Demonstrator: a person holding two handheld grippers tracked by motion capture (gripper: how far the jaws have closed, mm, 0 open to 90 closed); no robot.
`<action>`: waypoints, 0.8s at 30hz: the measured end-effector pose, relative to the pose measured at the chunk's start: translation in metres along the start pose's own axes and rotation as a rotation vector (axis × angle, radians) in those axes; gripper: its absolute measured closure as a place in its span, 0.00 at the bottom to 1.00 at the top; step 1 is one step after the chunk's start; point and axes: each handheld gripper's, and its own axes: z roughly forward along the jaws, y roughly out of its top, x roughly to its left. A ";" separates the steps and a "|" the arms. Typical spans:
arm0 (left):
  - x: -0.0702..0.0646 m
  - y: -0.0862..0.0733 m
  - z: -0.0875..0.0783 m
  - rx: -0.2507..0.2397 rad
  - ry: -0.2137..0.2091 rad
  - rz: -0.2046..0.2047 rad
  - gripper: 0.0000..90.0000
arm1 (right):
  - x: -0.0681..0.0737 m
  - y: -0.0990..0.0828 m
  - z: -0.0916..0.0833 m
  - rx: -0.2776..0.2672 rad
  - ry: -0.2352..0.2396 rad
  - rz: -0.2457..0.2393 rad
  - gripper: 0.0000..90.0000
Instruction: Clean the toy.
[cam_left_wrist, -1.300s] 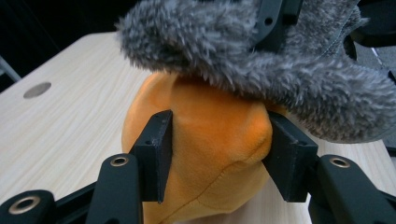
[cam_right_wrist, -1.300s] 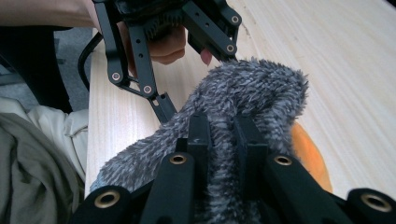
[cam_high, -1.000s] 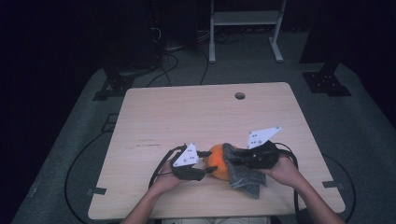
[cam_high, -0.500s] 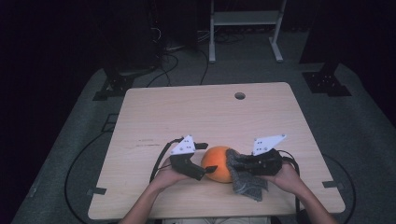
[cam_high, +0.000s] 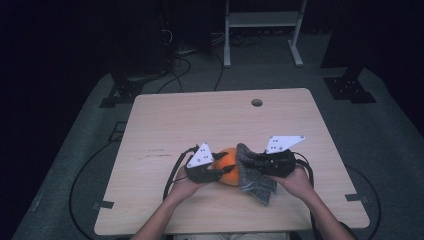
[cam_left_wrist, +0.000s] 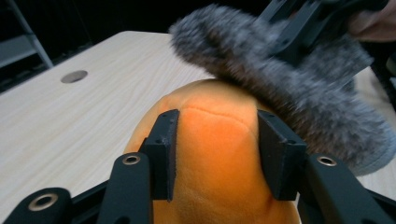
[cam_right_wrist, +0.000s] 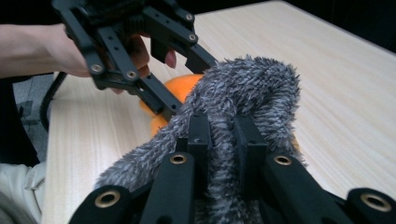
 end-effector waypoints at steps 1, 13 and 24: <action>0.002 -0.002 -0.001 0.007 0.001 -0.003 0.57 | -0.002 -0.001 0.004 0.009 0.002 0.006 0.87; 0.012 -0.019 -0.013 0.042 -0.046 -0.066 0.47 | -0.003 -0.031 0.011 0.059 0.000 0.036 0.87; 0.013 -0.018 -0.007 0.068 -0.045 -0.101 0.32 | -0.004 -0.049 0.003 0.095 -0.003 0.050 0.87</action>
